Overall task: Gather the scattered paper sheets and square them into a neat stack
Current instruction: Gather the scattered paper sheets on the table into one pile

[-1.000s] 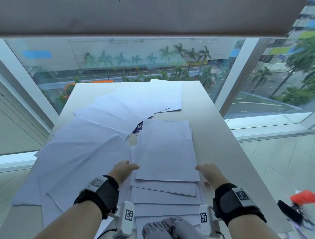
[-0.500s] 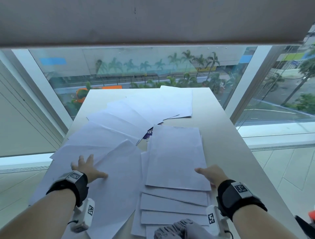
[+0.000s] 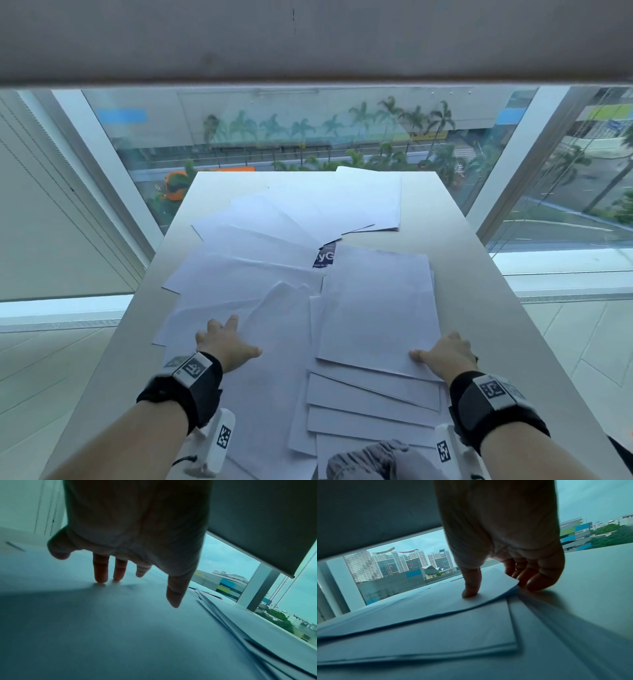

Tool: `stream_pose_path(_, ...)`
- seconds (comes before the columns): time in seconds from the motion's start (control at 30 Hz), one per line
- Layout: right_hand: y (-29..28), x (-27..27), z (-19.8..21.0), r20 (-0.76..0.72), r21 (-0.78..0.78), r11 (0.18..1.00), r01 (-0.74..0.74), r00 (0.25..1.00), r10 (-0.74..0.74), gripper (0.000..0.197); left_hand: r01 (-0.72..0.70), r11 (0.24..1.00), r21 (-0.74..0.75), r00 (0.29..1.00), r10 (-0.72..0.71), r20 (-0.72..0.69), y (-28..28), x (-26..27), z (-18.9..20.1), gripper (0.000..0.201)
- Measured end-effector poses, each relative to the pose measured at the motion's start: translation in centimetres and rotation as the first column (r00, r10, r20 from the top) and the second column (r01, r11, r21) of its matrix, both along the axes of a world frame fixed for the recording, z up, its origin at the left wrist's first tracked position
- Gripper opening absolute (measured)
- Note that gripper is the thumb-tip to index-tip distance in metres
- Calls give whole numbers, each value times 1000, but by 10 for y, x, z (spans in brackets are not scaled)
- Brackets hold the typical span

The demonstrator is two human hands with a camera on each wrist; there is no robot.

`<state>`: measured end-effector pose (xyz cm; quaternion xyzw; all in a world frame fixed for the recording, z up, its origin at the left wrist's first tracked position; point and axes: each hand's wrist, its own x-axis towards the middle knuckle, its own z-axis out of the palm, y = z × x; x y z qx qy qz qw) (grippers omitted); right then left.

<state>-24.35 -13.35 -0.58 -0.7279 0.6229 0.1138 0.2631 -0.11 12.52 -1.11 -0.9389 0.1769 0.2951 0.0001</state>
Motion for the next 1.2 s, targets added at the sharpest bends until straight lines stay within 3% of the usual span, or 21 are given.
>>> stream_pose_path(0.27, 17, -1, -10, -29, 33, 998, 43, 999, -43, 92, 92, 996, 13, 993, -93, 70, 20, 45, -4, 117)
stream_pose_path(0.37, 26, 4, -10, -18, 65, 994, 83, 996, -82, 89, 94, 994, 48, 992, -98, 80, 21, 37, -7, 110)
stream_pose_path(0.5, 33, 10, -9, 53, 95, 990, 109, 992, -114, 86, 0, 999, 34, 999, 1, -46, 16, 11, -5, 113)
stream_pose_path(0.6, 30, 7, -12, 100, 104, 989, 104, 988, -114, 76, -12, 999, 44, 996, 16, -86, 18, -11, 0, 103)
stream_pose_path(0.83, 4, -25, -21, 156, 127, 988, 92, 982, -111, 60, -42, 993, 106, 998, 46, -40, 39, -56, 9, 100)
stream_pose_path(1.0, 2, -20, -16, 37, 83, 994, 78, 996, -81, 57, -32, 994, 106, 999, 27, 46, 33, -46, 18, 81)
stream_pose_path(1.1, 4, -12, -10, 0, 64, 991, 117, 993, -117, 55, -30, 999, 19, 997, 29, 65, 33, -22, 15, 91)
stream_pose_path(1.2, 2, -10, -15, 71, 92, 990, 106, 991, -113, 52, 57, 996, 64, 997, -60, 45, 37, -9, 5, 106)
